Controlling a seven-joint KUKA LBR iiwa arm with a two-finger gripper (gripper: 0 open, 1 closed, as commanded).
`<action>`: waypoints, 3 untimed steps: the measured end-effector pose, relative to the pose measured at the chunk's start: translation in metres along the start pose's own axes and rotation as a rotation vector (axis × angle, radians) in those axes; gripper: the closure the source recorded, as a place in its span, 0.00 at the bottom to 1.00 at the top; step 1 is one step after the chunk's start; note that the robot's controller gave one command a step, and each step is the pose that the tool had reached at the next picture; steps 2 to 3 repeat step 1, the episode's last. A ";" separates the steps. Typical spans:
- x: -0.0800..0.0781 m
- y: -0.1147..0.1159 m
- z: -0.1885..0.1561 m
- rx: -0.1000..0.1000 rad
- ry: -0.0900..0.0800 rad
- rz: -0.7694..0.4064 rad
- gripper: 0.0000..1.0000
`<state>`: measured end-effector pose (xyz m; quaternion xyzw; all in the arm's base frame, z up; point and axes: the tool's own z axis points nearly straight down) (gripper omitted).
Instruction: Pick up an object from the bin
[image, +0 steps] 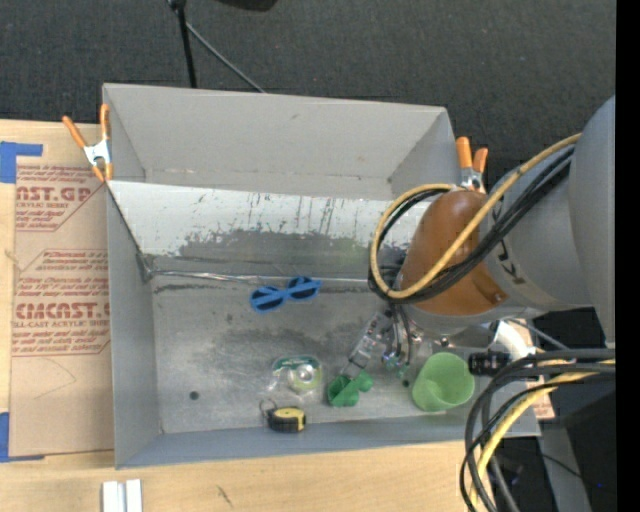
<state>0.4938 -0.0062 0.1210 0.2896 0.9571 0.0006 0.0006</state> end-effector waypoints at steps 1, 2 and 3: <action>-0.001 0.001 -0.059 -0.002 -0.003 -0.002 1.00; -0.001 0.001 -0.059 -0.002 -0.003 -0.002 1.00; -0.001 0.001 -0.059 -0.002 -0.003 -0.002 1.00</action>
Offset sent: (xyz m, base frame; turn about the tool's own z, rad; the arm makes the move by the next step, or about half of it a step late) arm -0.0001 -0.0001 0.0565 0.0000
